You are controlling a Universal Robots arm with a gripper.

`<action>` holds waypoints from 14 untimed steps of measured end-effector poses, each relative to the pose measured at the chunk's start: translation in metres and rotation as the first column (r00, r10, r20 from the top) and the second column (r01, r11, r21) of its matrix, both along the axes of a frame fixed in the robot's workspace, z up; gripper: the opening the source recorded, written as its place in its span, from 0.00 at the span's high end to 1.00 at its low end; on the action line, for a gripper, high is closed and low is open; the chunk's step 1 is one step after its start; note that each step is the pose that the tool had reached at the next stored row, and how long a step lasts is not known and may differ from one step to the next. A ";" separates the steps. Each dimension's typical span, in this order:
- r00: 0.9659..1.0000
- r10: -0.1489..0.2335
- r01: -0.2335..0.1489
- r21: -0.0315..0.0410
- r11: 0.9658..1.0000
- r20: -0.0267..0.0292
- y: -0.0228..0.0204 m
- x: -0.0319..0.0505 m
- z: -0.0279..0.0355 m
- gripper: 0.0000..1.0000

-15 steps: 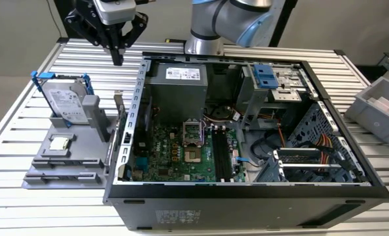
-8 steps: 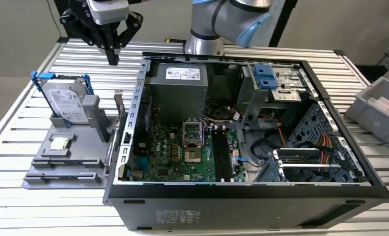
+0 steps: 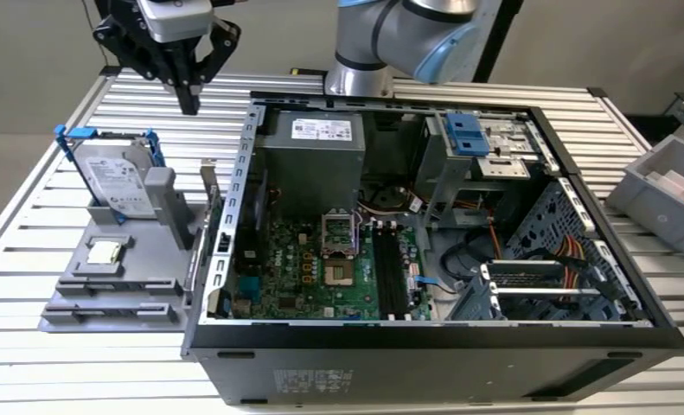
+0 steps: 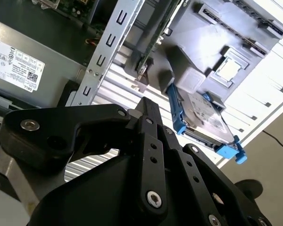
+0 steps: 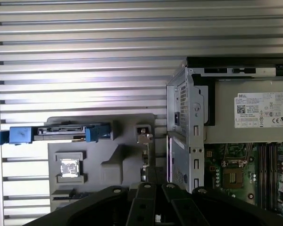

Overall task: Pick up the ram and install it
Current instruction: 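Reach for the ram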

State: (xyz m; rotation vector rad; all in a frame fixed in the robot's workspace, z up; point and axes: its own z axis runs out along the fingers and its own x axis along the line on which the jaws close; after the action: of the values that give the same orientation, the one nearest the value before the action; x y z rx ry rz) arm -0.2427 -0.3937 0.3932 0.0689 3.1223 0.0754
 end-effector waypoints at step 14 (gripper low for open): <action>1.000 0.000 0.000 0.000 1.000 -0.001 0.0002 -0.0190 0.0000 1.00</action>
State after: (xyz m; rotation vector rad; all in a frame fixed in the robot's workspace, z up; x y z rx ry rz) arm -0.2616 -0.3935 0.3933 0.0689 3.1237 0.0753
